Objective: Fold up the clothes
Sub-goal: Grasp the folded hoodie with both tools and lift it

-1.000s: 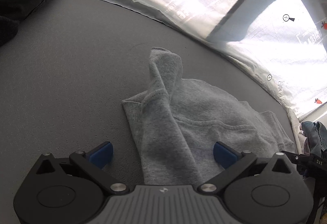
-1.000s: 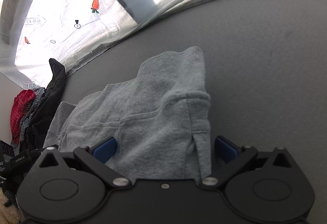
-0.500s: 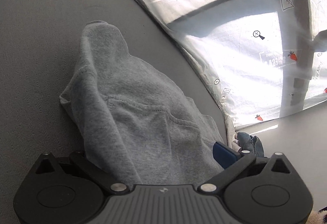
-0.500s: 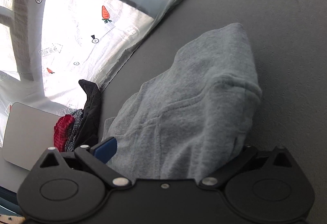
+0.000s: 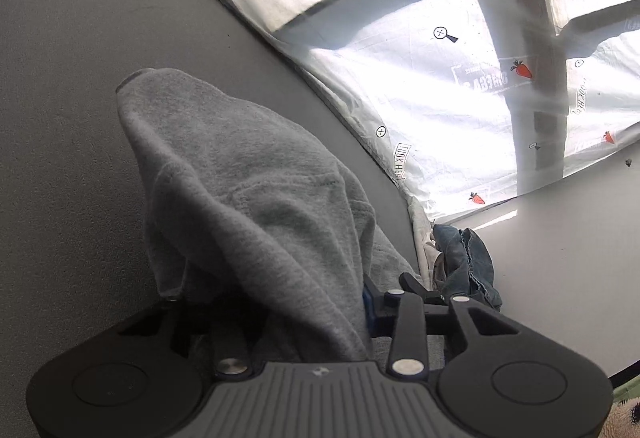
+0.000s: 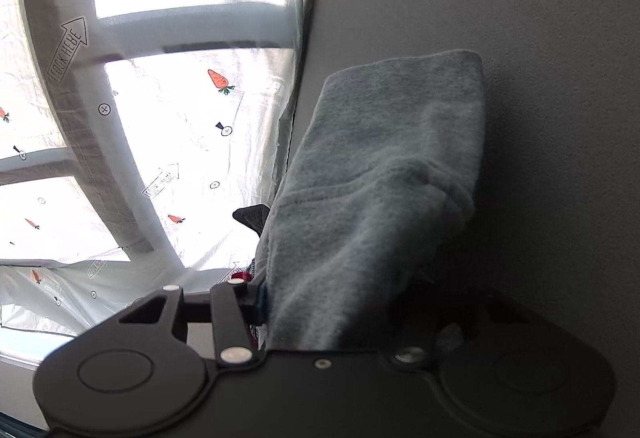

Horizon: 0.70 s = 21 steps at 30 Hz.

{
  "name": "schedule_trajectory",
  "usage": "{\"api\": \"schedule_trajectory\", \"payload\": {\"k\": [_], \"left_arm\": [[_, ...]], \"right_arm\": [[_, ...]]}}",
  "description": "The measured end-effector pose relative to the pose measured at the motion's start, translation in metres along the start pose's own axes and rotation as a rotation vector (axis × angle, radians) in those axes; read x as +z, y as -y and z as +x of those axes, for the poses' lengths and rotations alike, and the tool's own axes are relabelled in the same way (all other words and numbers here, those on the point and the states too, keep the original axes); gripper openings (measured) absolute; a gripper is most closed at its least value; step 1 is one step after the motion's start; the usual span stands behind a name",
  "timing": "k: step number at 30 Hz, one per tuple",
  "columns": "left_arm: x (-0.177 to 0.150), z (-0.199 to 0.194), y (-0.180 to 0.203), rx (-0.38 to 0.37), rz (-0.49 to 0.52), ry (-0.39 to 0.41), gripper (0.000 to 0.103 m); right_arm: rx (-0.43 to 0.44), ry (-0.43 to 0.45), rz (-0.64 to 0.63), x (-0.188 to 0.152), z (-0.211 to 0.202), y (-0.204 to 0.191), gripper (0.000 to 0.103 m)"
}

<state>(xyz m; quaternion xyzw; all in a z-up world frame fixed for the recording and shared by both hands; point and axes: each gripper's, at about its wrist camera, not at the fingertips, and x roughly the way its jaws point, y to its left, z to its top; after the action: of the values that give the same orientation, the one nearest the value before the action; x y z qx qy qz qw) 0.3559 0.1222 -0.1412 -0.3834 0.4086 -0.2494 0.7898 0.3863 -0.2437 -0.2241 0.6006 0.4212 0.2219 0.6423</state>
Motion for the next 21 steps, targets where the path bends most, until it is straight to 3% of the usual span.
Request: {"api": "schedule_trajectory", "payload": {"k": [11, 18, 21], "left_arm": [[0.007, -0.034, 0.025, -0.148, 0.137, -0.038, 0.04], [0.008, -0.023, 0.044, -0.228, 0.186, -0.115, 0.04], [-0.001, -0.009, 0.061, -0.243, 0.208, -0.132, 0.04]], "right_arm": [[0.088, 0.181, -0.047, -0.071, -0.047, -0.032, 0.051], [0.09, 0.311, -0.05, -0.1, -0.083, -0.043, 0.051], [0.11, 0.341, -0.053, -0.098, -0.107, -0.04, 0.051]]}}
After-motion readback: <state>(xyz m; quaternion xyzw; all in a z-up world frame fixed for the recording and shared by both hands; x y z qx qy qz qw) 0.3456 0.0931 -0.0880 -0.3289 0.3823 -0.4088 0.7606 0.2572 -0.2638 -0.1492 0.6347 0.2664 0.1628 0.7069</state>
